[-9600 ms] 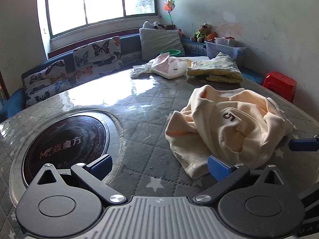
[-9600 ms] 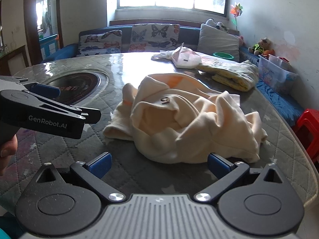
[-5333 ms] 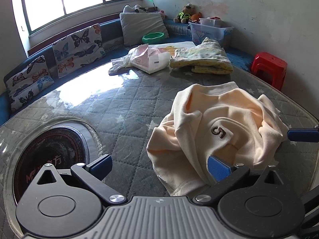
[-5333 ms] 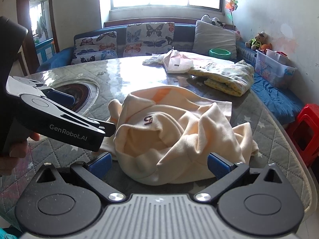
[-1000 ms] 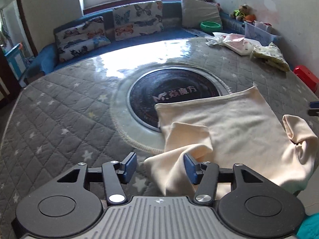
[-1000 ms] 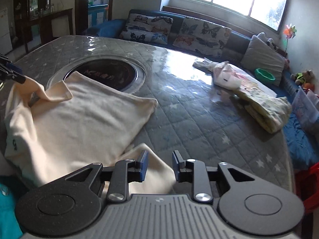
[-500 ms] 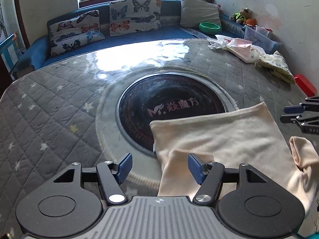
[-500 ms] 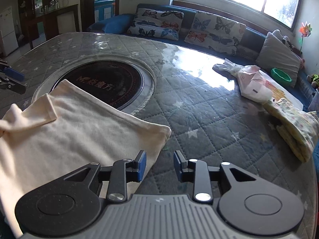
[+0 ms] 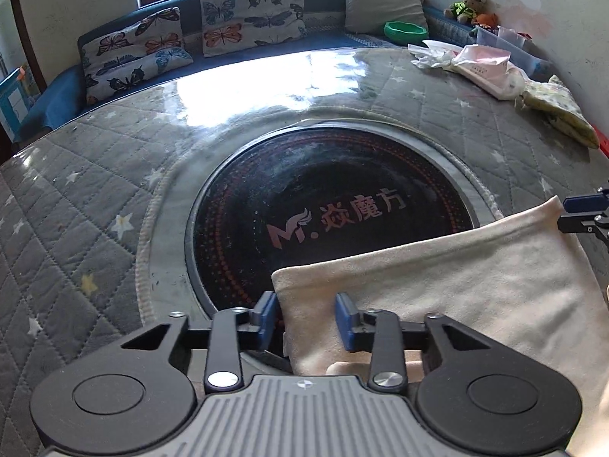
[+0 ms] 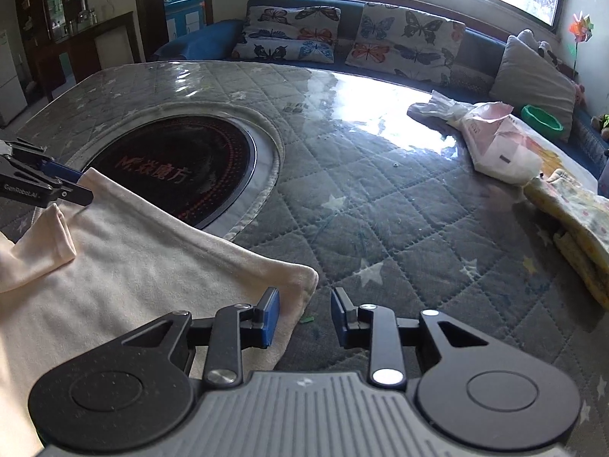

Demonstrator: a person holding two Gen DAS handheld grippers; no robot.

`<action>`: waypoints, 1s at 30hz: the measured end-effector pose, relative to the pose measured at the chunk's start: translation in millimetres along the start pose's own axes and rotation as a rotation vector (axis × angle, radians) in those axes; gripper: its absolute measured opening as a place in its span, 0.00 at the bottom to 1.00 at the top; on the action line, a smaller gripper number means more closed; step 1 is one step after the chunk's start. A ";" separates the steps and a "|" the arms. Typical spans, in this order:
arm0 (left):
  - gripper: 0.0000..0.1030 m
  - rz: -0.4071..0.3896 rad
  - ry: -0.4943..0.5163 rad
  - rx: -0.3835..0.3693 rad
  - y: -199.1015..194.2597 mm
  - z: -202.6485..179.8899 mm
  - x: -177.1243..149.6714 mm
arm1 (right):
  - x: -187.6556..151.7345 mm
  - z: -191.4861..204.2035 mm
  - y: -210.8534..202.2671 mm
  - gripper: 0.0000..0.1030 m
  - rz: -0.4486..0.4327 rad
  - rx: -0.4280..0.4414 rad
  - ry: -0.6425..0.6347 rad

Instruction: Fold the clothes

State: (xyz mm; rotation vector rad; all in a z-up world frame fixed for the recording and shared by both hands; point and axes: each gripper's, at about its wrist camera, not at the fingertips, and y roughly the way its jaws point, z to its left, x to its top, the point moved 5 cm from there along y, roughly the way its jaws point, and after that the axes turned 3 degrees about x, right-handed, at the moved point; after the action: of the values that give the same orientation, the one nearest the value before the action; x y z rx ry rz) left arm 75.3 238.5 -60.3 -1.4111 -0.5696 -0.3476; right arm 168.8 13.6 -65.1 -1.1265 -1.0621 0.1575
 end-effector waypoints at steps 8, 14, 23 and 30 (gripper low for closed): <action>0.06 -0.043 0.002 0.030 0.9 4.2 7.3 | 18.1 9.3 11.0 0.07 -0.010 -0.021 -0.056; 0.06 -0.110 -0.029 0.076 -4.8 23.7 32.6 | 43.8 18.2 16.4 0.06 -0.062 -0.070 -0.131; 0.08 -0.140 -0.051 0.160 11.6 42.8 61.7 | 93.5 23.6 38.8 0.09 -0.142 -0.124 -0.186; 0.14 -0.150 -0.042 0.164 4.2 41.5 49.4 | 64.3 28.9 11.8 0.19 -0.093 -0.075 -0.187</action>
State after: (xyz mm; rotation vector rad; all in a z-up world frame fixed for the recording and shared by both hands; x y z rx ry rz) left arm 111.1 285.1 -33.4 -1.2236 -0.7244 -0.3833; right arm 185.6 76.0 -34.5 -1.1432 -1.2935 0.1528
